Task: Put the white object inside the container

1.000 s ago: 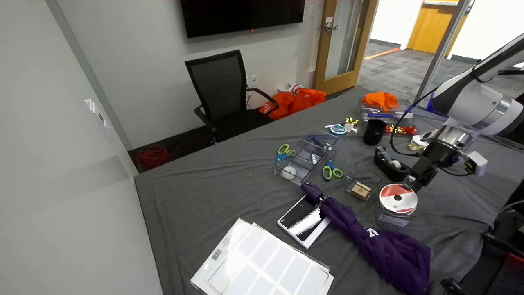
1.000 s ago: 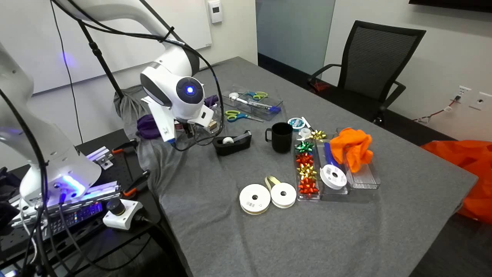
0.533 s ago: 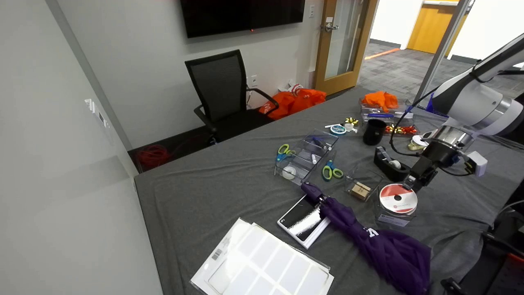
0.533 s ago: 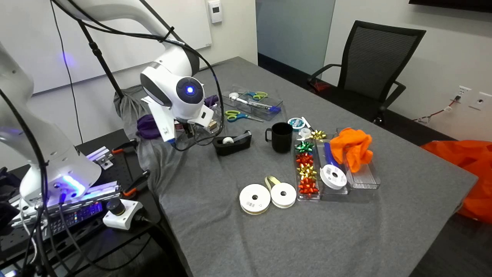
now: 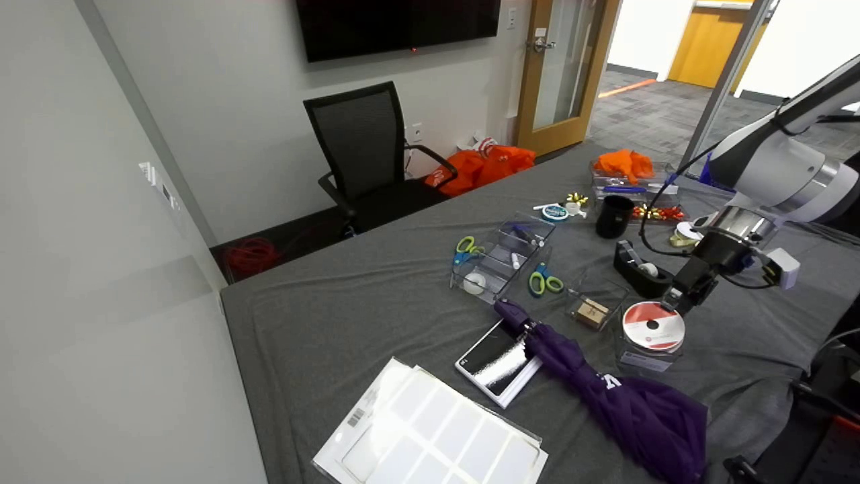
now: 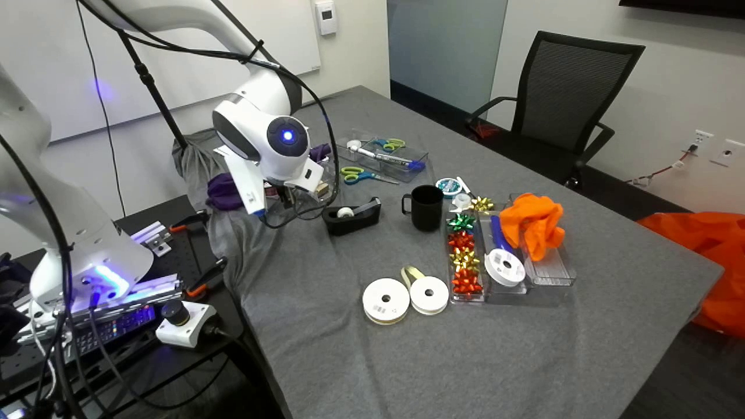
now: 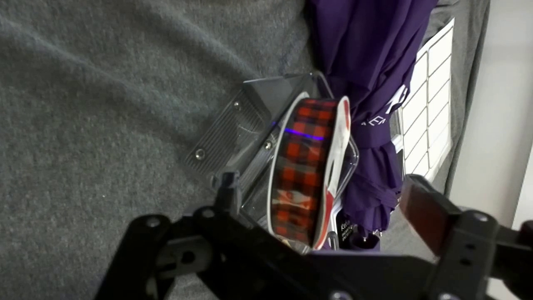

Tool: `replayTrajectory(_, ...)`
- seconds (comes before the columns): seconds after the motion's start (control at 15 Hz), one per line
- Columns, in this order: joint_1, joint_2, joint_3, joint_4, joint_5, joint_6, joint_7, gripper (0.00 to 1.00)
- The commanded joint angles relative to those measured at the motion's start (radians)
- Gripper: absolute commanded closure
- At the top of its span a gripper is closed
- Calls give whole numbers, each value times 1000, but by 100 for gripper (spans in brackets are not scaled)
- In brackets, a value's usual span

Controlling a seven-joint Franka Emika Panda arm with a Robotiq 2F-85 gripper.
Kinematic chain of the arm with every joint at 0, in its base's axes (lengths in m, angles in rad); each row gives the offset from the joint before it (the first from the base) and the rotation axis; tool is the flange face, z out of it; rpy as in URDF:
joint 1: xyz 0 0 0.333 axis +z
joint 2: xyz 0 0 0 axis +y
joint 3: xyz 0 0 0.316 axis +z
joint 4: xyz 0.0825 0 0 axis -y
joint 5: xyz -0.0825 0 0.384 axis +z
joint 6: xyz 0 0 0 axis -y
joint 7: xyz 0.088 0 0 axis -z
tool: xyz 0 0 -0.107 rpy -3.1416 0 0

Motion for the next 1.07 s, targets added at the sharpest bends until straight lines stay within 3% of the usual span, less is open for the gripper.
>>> replayTrajectory(0.0, -13, -19, 14, -14, -5, -11, 5, 0)
replayTrajectory(1.0, -15, -41, 17, -28, 13, -36, -1, 0)
